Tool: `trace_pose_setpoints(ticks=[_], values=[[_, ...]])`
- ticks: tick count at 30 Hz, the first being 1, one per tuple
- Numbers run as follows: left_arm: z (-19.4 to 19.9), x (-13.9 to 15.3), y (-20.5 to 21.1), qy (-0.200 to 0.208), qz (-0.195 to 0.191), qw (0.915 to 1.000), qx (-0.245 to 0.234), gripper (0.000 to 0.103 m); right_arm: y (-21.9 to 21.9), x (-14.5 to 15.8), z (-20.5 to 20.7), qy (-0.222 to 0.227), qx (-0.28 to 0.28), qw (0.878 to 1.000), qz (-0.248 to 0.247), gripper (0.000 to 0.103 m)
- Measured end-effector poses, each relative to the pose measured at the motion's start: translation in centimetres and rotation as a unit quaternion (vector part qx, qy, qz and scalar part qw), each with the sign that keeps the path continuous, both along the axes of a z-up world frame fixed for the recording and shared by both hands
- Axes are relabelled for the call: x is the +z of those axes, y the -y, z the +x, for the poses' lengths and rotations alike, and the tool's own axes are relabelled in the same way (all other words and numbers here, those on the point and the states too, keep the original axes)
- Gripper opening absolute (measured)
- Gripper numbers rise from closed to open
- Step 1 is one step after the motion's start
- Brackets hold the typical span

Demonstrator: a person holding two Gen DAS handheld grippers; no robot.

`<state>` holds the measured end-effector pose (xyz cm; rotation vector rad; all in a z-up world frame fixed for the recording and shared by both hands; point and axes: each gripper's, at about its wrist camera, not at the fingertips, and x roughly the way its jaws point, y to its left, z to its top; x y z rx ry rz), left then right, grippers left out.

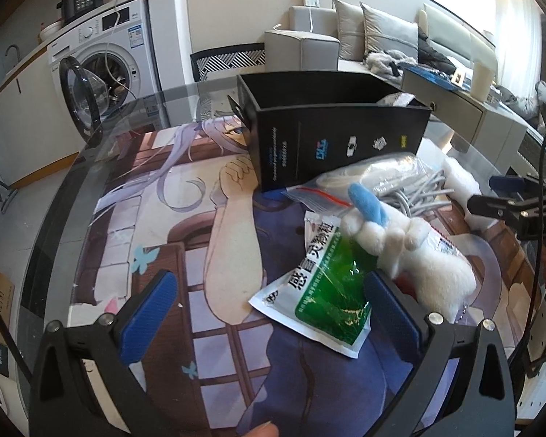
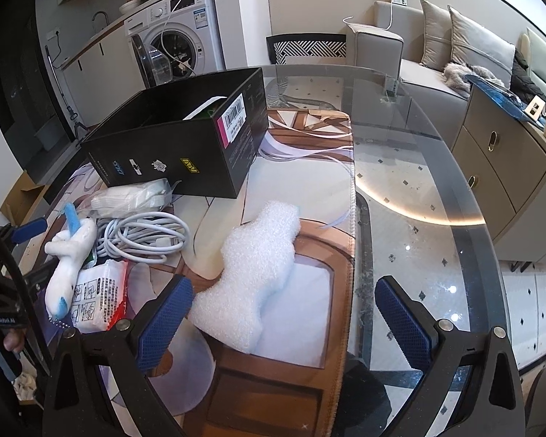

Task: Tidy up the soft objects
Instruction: 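Grasp the green-and-white packet with the left tool while the right tool grasps the white foam piece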

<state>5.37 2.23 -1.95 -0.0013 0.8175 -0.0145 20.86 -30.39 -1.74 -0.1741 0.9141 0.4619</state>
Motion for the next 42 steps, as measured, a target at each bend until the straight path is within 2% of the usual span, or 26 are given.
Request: trace_pose_setpoints(ticks=[7, 16, 24, 29, 31, 34, 36, 42], values=[[0.3, -0.5, 0.9, -0.015, 0.010, 0.9997, -0.015, 0.103, -0.6, -0.3, 0.0, 0.002, 0.004, 1.000, -0.007, 0.101], [0.7, -0.8, 1.7, -0.028, 0.022, 0.9990, -0.029, 0.103, -0.6, -0.4, 0.2, 0.001, 0.003, 1.000, -0.008, 0.084], [0.8, -1.0, 0.7, -0.038, -0.003, 0.9990, -0.022, 0.102, -0.8, -0.3, -0.2, 0.004, 0.016, 1.000, -0.006, 0.073], [0.6, -0.8, 0.7, -0.029, -0.013, 0.9989, -0.034, 0.083, -0.8, -0.3, -0.3, 0.006, 0.023, 1.000, -0.002, 0.064], [0.5, -0.7, 0.8, -0.024, -0.013, 0.9989, -0.038, 0.066, -0.9, -0.2, -0.4, 0.007, 0.026, 1.000, -0.003, 0.061], [0.4, -0.4, 0.8, -0.017, -0.012, 0.9991, -0.037, 0.050, -1.0, -0.2, -0.4, 0.008, 0.028, 1.000, -0.003, 0.055], [0.4, -0.3, 0.7, -0.015, -0.014, 0.9991, -0.036, 0.046, -1.0, -0.2, -0.4, 0.011, 0.028, 1.000, -0.004, 0.044], [0.4, -0.2, 0.3, -0.009, -0.023, 0.9995, -0.021, 0.042, -0.7, -0.2, -0.4, 0.016, 0.029, 0.999, -0.006, 0.034]])
